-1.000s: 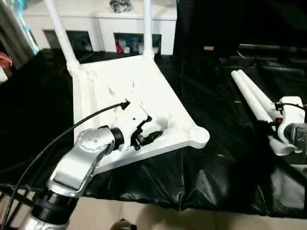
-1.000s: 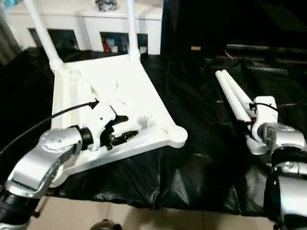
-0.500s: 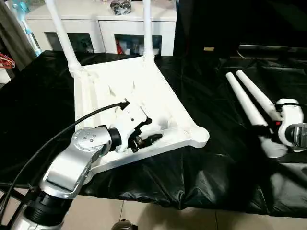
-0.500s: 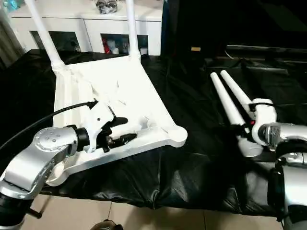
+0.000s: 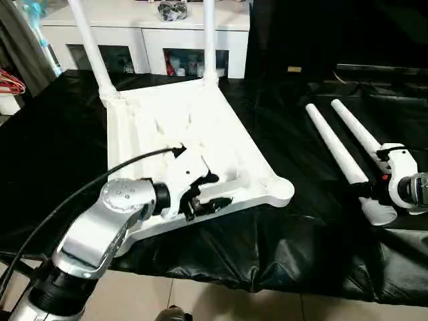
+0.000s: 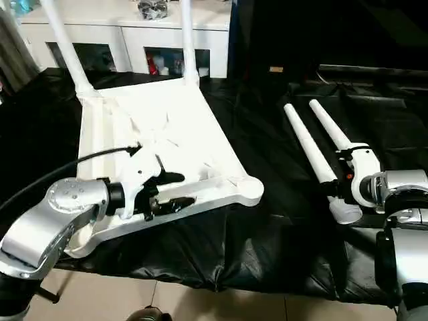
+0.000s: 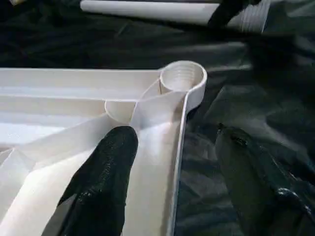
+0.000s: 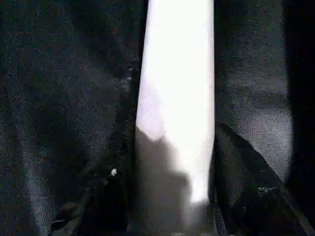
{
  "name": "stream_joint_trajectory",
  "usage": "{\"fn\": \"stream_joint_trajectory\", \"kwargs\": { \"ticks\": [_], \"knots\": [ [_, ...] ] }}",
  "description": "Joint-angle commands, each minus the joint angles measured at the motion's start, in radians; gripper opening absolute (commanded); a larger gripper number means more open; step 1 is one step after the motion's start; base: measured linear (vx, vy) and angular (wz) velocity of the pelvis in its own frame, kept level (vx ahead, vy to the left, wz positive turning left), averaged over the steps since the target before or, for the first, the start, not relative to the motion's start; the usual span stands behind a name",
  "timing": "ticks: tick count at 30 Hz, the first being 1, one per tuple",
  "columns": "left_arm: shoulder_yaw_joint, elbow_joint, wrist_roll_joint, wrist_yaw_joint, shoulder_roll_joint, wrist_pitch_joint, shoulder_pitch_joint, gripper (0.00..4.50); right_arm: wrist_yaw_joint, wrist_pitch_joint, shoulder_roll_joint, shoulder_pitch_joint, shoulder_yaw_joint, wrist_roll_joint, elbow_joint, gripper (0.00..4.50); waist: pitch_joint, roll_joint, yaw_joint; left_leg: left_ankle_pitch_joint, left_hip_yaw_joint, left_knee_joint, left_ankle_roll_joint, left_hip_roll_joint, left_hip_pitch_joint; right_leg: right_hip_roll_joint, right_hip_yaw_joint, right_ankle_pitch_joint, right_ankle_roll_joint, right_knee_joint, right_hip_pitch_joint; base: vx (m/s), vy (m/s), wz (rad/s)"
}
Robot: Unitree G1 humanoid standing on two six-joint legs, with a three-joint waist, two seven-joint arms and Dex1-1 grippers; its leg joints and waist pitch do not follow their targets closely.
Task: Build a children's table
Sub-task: Pick table leg
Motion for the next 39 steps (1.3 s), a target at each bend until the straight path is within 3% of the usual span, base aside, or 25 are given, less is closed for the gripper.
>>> {"fn": "stream_joint_trajectory", "kwargs": {
  "ticks": [1,5,9,10,11,13,15,16,19,24,25,26,27,32,39],
  "knots": [
    [0.017,0.015,0.0,0.015,-0.002,-0.012,-0.028,2.99,-0.006,0.0,-0.007,-0.006,-0.026,0.025,0.01,1.91,-0.066,-0.02,0.001,-0.245,-0.016,-0.057,0.034,0.044,0.014,-0.072,0.044,-0.352,-0.183,-0.092,0.045,0.0,0.0,0.0],
    [0.077,0.111,-0.002,0.119,-0.093,-0.029,-0.087,2.99,0.049,-0.022,0.004,-0.013,-0.142,0.145,-0.024,1.91,-0.068,-0.019,0.003,-0.231,-0.014,-0.053,0.044,0.041,0.012,-0.07,0.043,-0.327,-0.179,-0.093,0.047,0.0,0.0,0.0],
    [0.117,0.18,-0.013,0.189,-0.16,-0.018,-0.129,2.99,0.106,-0.029,0.045,0.009,-0.204,0.226,-0.089,1.9,-0.074,-0.026,0.004,-0.184,-0.014,-0.049,0.067,0.039,0.005,-0.071,0.041,-0.276,-0.185,-0.086,0.053,0.0,0.0,0.0],
    [0.126,0.198,-0.02,0.203,-0.181,-0.02,-0.142,2.99,0.132,-0.032,0.066,0.026,-0.227,0.26,-0.128,1.9,-0.075,-0.031,0.002,-0.162,-0.015,-0.049,0.077,0.04,0.001,-0.071,0.04,-0.262,-0.184,-0.084,0.055,0.0,0.0,0.0],
    [0.149,0.239,-0.025,0.253,-0.229,-0.027,-0.171,2.99,0.194,-0.048,0.129,0.091,-0.263,0.336,-0.267,1.9,-0.074,-0.039,0.006,-0.145,-0.009,-0.047,0.093,0.038,0.003,-0.069,0.042,-0.248,-0.174,-0.087,0.053,0.0,0.0,0.0],
    [0.159,0.254,-0.026,0.273,-0.245,-0.03,-0.181,2.99,0.213,-0.049,0.15,0.116,-0.269,0.358,-0.32,1.9,-0.081,-0.032,0.008,-0.103,-0.015,-0.048,0.112,0.044,-0.003,-0.071,0.041,-0.192,-0.184,-0.075,0.057,0.0,0.0,0.0],
    [0.195,0.291,-0.046,0.317,-0.293,-0.016,-0.208,2.99,0.243,-0.016,0.197,0.177,-0.259,0.404,-0.459,1.9,-0.08,-0.042,0.013,-0.095,-0.01,-0.047,0.122,0.046,0.005,-0.067,0.043,-0.165,-0.191,-0.078,0.05,0.0,0.0,0.0],
    [0.218,0.311,-0.061,0.339,-0.322,-0.01,-0.223,2.99,0.258,0.007,0.226,0.216,-0.247,0.436,-0.552,1.9,-0.086,-0.039,0.018,-0.078,-0.014,-0.046,0.124,0.051,0.006,-0.073,0.043,-0.145,-0.208,-0.069,0.051,0.0,0.0,0.0],
    [0.278,0.355,-0.127,0.37,-0.396,0.034,-0.261,2.99,0.289,0.063,0.292,0.307,-0.196,0.512,-0.769,1.9,-0.083,-0.043,0.03,-0.061,-0.011,-0.045,0.137,0.052,0.004,-0.073,0.045,-0.139,-0.198,-0.072,0.047,0.0,0.0,0.0],
    [0.341,0.385,-0.218,0.38,-0.472,0.086,-0.298,2.99,0.295,0.116,0.356,0.376,-0.149,0.57,-0.953,1.9,-0.076,-0.041,0.041,-0.121,-0.015,-0.054,0.096,0.054,0.009,-0.083,0.048,-0.273,-0.163,-0.09,0.04,0.0,0.0,0.0],
    [0.378,0.399,-0.271,0.39,-0.507,0.108,-0.323,2.99,0.291,0.148,0.382,0.416,-0.117,0.591,-1.051,1.9,-0.073,-0.047,0.042,-0.128,-0.013,-0.056,0.085,0.053,0.007,-0.081,0.049,-0.298,-0.143,-0.095,0.04,0.0,0.0,0.0],
    [0.38,0.4,-0.275,0.391,-0.509,0.11,-0.324,2.99,0.29,0.15,0.383,0.418,-0.115,0.592,-1.056,1.9,-0.074,-0.043,0.05,-0.134,-0.016,-0.058,0.07,0.057,0.013,-0.084,0.052,-0.302,-0.137,-0.094,0.037,0.0,0.0,0.0],
    [0.4,0.404,-0.302,0.396,-0.527,0.123,-0.337,2.99,0.281,0.168,0.391,0.438,-0.098,0.598,-1.103,1.9,-0.075,-0.043,0.049,-0.136,-0.018,-0.06,0.067,0.056,0.01,-0.085,0.05,-0.298,-0.137,-0.094,0.039,0.0,0.0,0.0],
    [0.422,0.398,-0.344,0.394,-0.553,0.143,-0.353,2.99,0.255,0.201,0.402,0.458,-0.082,0.623,-1.163,1.9,-0.071,-0.053,0.046,-0.157,-0.02,-0.067,0.043,0.057,0.007,-0.087,0.051,-0.315,-0.103,-0.099,0.042,0.0,0.0,0.0],
    [0.428,0.41,-0.358,0.416,-0.558,0.152,-0.364,2.99,0.228,0.228,0.404,0.47,-0.068,0.636,-1.214,1.9,-0.073,-0.055,0.045,-0.152,-0.021,-0.071,0.029,0.059,0.009,-0.087,0.053,-0.268,-0.104,-0.097,0.044,0.0,0.0,0.0]
  ]
}}
